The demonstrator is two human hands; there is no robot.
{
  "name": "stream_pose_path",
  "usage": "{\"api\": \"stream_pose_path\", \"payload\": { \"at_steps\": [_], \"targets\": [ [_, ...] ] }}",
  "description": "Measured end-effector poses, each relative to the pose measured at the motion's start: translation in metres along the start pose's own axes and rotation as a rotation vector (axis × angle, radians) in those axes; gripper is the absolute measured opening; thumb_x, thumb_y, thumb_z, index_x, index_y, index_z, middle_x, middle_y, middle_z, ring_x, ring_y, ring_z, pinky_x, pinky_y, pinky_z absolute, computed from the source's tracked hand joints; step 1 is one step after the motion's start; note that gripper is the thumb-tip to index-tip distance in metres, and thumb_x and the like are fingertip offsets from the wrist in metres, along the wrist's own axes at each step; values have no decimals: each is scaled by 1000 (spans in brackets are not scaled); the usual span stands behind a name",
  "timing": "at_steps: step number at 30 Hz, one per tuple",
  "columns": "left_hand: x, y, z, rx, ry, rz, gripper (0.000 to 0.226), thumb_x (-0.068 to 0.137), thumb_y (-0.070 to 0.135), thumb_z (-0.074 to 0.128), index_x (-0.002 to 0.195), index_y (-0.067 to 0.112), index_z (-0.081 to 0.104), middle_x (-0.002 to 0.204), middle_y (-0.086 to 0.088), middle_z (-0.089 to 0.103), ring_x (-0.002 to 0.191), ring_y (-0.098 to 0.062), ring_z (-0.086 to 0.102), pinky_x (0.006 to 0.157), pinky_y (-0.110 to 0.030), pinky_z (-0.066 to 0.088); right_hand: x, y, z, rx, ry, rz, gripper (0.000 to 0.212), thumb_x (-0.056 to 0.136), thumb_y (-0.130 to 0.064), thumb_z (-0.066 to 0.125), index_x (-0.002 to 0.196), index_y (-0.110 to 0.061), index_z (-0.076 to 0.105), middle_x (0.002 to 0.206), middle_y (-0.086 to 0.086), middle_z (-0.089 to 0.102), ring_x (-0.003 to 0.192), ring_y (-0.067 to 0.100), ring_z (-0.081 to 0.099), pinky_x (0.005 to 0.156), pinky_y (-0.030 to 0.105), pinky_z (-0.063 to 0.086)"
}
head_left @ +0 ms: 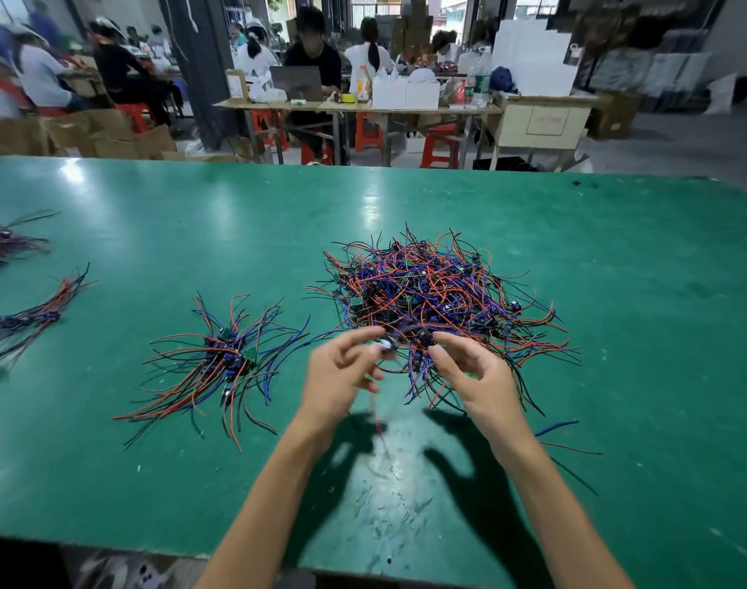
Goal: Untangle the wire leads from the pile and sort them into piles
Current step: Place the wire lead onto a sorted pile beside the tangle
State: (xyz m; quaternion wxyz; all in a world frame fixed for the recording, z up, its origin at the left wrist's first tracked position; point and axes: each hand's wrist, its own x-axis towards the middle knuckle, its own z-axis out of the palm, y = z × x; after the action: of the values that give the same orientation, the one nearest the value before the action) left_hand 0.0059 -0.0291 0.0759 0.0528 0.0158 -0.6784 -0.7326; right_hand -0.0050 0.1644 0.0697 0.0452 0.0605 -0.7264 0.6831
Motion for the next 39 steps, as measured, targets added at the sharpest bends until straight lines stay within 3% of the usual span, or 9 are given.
{"api": "stream_pose_path", "payload": {
  "at_steps": [4,8,13,17,19,24,28,32,39],
  "targets": [
    [22,0,-78,516,497,212,25,98,3,56,104,19,74,93,-3,77,81,-18,71,78,-32,56,-11,15,-19,-450,115,-101,22,91,-31,74,111,-39,69,101,-21,72,95,2,64,84,23,49],
    [20,-28,-120,1084,684,46,27,100,14,55,121,10,71,131,-19,63,124,-36,51,101,-47,42,-36,41,-25,-697,145,-68,31,89,-24,75,118,-33,68,114,-16,62,110,11,53,99,37,45],
    [9,-57,-106,1400,199,210,41,104,32,51,145,32,53,160,-3,39,148,-20,34,115,-39,23,-55,46,-40,-736,263,-173,38,84,-19,77,120,-28,68,116,-13,60,111,8,51,93,26,40],
    [14,-62,-120,1451,222,78,45,106,33,39,151,37,42,161,5,35,149,-12,29,115,-36,17,-55,51,-82,-1000,172,-7,40,85,-22,80,124,-18,73,126,-2,66,121,24,54,101,41,42],
    [18,-57,-117,1495,234,44,45,106,29,39,150,30,45,161,1,36,147,-15,30,115,-39,18,-56,53,-91,-955,152,16,25,83,-21,82,108,-19,79,109,-4,68,109,25,57,91,36,44],
    [2,-39,-54,1181,283,305,28,99,20,53,122,24,67,141,1,56,133,-16,44,102,-39,26,-55,48,-83,-1030,151,-134,23,76,-13,88,77,-30,72,79,-17,63,81,19,57,75,33,31],
    [-33,-35,14,843,-107,516,31,97,21,59,127,29,63,132,16,60,129,1,45,108,-30,31,-55,38,-62,-841,163,-277,14,90,-23,72,84,-34,65,87,-23,64,85,9,60,80,30,31],
    [-49,-35,49,460,-199,355,34,95,20,68,127,31,65,123,22,67,118,-3,58,103,-17,36,-47,22,-39,-581,170,-314,13,97,-18,67,91,-30,68,92,-20,66,88,2,61,81,29,44],
    [-41,-10,54,-149,-92,122,21,93,12,65,113,12,71,79,-9,76,65,-13,66,66,-22,55,-35,-4,-32,-550,137,-383,12,99,-19,63,106,-22,73,102,-15,70,96,-1,64,86,13,45]
  ]
}}
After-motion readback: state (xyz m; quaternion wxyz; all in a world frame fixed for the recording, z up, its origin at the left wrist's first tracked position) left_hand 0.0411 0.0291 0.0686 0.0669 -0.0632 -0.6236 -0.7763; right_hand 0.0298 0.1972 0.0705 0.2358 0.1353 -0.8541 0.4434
